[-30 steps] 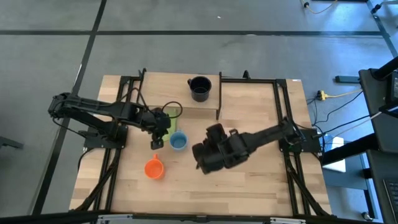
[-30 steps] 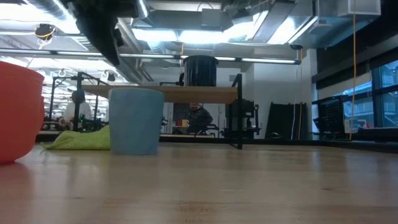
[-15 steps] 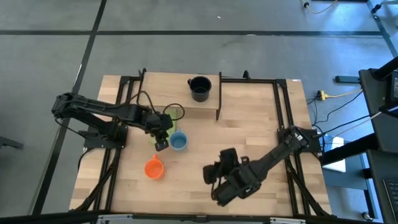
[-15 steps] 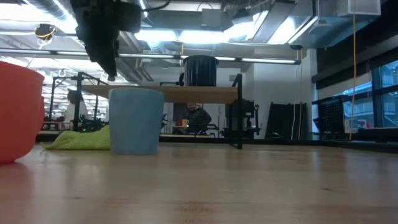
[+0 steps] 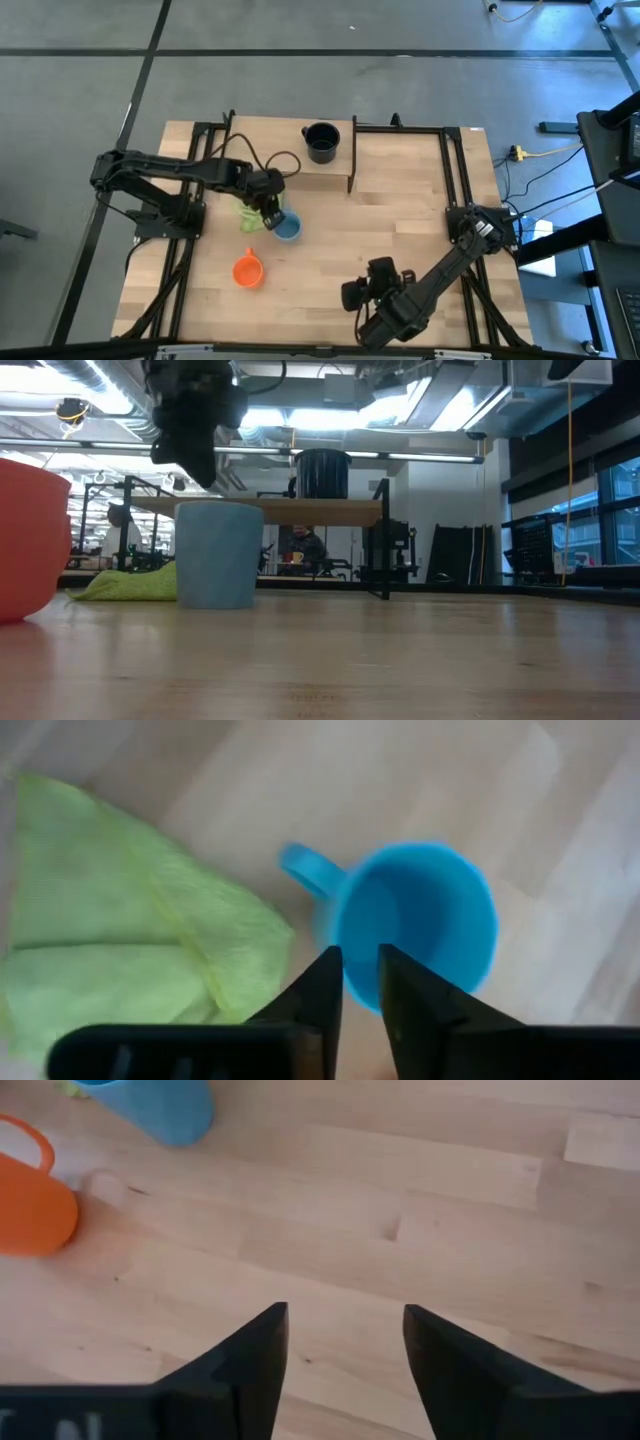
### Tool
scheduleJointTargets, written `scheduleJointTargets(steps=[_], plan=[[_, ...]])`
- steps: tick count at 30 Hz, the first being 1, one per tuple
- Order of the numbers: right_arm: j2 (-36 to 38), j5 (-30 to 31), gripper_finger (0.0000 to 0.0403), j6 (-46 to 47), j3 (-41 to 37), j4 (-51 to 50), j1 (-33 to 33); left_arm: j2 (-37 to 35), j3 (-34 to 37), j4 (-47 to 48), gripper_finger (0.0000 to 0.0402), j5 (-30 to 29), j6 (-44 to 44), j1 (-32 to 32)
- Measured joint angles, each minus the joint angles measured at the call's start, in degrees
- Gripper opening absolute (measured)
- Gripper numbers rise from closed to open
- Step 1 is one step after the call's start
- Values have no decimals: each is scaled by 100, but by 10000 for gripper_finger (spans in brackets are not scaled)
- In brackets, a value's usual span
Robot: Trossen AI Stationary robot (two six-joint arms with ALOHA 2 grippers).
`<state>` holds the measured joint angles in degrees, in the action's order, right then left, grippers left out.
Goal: Stack small to large cups/mugs on shelf
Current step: Put the blue mug on the shelf
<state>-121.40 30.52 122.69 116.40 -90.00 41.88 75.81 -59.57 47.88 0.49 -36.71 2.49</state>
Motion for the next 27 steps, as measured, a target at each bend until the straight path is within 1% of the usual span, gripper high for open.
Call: scheduleJointTargets(steps=[4, 9, 11, 14, 18, 21, 24, 26, 27], plan=[[2, -1, 206, -96, -14, 3, 3, 9, -37, 37, 81, -35, -348, 58], [5, 126, 206, -275, -13, -2, -1, 244, -32, 33, 80, 15, -657, -7], [21, 147, 206, -397, -13, -2, -3, 282, -29, 61, 81, 11, -582, -3], [32, 148, 206, -545, -14, 0, -3, 276, -30, -1, 82, 4, -186, 12], [66, 144, 206, -704, -13, -2, -3, 212, -37, -157, 80, 0, -209, 26], [97, 123, 206, -676, -11, -2, -3, 225, -35, -158, 81, 440, -285, 24], [136, 275, 206, -446, -9, -2, -14, 223, -35, -282, 82, 789, 9, 19], [139, 363, 206, -319, -9, -1, -44, 223, -35, -461, 80, 898, 80, 7], [139, 366, 206, -313, -9, 1, -72, 213, -35, -496, 80, 970, -51, -3]])
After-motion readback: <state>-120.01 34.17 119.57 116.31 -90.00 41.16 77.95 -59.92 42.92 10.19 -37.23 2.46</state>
